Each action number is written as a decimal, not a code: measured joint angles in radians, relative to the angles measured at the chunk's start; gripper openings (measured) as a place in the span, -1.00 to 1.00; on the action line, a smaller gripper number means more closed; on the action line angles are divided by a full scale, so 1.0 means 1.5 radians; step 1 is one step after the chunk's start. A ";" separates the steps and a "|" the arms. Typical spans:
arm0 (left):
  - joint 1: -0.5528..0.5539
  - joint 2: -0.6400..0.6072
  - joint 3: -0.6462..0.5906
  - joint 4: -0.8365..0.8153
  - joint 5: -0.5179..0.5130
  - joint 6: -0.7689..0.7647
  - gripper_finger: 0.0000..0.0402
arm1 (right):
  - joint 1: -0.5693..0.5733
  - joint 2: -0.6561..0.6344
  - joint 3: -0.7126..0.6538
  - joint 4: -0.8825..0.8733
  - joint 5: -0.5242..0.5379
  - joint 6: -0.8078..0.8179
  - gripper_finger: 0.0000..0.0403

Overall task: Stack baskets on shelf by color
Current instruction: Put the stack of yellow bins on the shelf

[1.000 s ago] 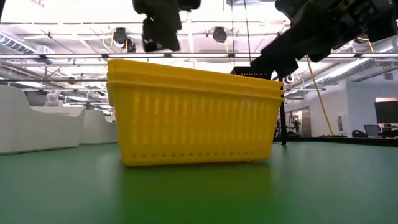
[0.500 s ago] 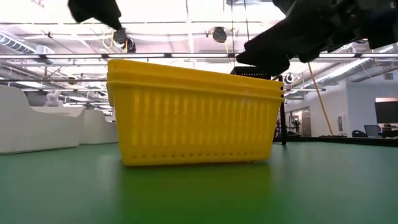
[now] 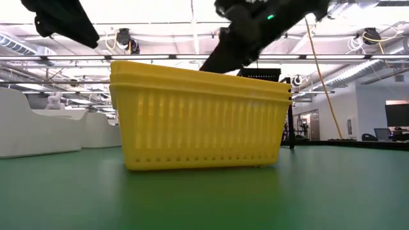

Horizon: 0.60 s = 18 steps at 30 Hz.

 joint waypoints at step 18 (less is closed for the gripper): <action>-0.011 0.080 -0.006 0.009 -0.061 -0.041 -0.47 | -0.064 0.063 0.034 -0.096 -0.107 -0.008 -0.21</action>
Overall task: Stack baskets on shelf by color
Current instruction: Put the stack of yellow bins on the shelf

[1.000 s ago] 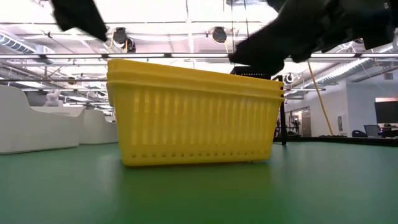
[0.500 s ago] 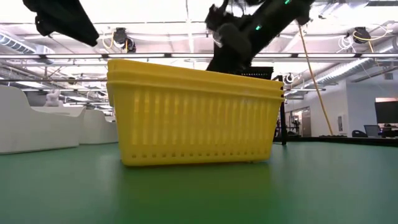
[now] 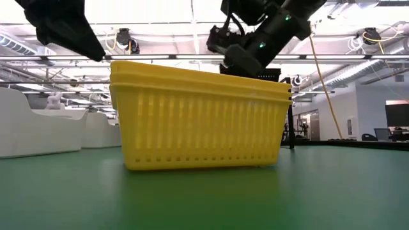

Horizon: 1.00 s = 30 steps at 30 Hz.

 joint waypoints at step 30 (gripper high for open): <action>-0.008 0.013 0.001 0.003 0.019 -0.042 -0.47 | 0.063 0.085 0.000 0.051 -0.174 -0.123 -0.22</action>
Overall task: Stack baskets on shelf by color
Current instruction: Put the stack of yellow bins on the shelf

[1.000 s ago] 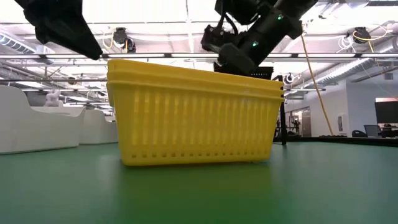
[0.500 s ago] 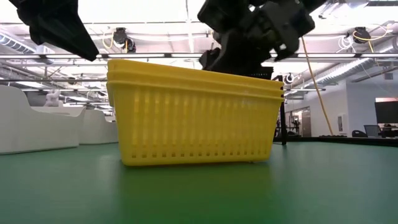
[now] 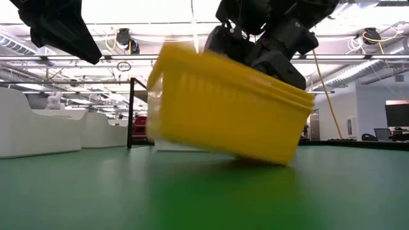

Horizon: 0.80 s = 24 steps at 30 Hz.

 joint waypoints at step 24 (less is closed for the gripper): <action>0.012 0.015 0.001 0.479 -0.100 0.677 -0.47 | -0.009 -0.207 -0.271 0.562 0.495 0.412 -0.96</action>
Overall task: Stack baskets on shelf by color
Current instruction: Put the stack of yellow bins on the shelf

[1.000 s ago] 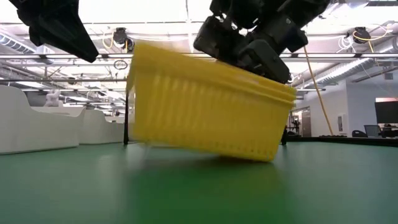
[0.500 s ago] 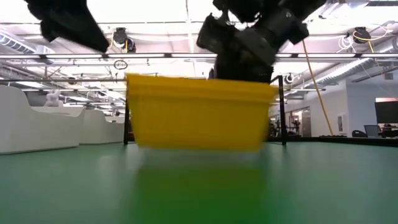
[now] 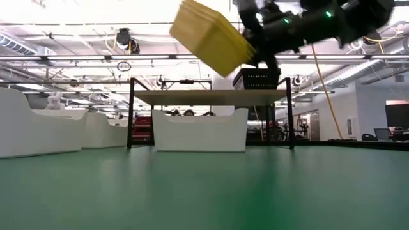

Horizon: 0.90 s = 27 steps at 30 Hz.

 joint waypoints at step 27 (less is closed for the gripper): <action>0.105 0.066 0.000 0.193 -0.053 0.266 -0.47 | -0.139 0.124 0.338 -0.133 0.257 -0.292 -0.97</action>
